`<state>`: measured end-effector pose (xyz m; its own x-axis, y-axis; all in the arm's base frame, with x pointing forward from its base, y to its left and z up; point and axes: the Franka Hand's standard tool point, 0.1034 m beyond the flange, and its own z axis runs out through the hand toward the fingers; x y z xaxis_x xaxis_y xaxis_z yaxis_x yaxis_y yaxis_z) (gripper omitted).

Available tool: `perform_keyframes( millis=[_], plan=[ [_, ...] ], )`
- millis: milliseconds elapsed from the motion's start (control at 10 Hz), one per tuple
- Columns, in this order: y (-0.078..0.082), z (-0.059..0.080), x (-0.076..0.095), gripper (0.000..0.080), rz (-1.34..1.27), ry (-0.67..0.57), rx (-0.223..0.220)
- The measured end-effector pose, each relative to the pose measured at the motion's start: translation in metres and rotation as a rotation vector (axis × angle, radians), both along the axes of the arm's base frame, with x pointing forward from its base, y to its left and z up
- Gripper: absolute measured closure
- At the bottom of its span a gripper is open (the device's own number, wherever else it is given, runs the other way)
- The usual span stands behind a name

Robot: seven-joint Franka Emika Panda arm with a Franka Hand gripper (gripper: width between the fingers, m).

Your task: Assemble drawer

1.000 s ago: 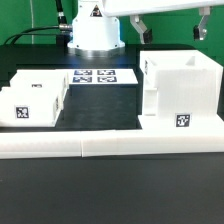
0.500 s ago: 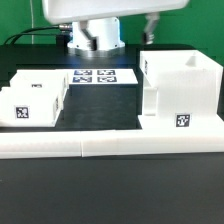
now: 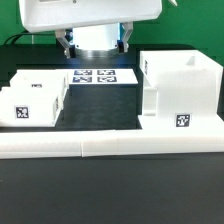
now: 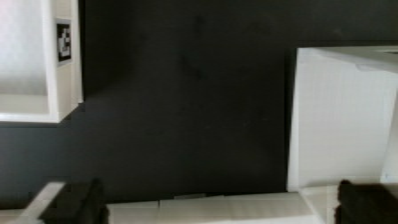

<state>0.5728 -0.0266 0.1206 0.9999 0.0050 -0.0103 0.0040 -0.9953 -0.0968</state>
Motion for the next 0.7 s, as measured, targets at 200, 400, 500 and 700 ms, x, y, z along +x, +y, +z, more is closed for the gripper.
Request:
perform_keyframes(
  millis=[200,400,500,700],
  plan=[
    [-0.005,-0.002,-0.003,0.0151,0.005,0.002,0.0],
    [-0.035,-0.015,-0.018,0.0151,-0.027,0.003,-0.019],
    [-0.044,-0.026,-0.027,0.0151,-0.022,-0.011,-0.032],
    [-0.059,-0.046,-0.039,0.0151,-0.022,-0.021,-0.046]
  ],
)
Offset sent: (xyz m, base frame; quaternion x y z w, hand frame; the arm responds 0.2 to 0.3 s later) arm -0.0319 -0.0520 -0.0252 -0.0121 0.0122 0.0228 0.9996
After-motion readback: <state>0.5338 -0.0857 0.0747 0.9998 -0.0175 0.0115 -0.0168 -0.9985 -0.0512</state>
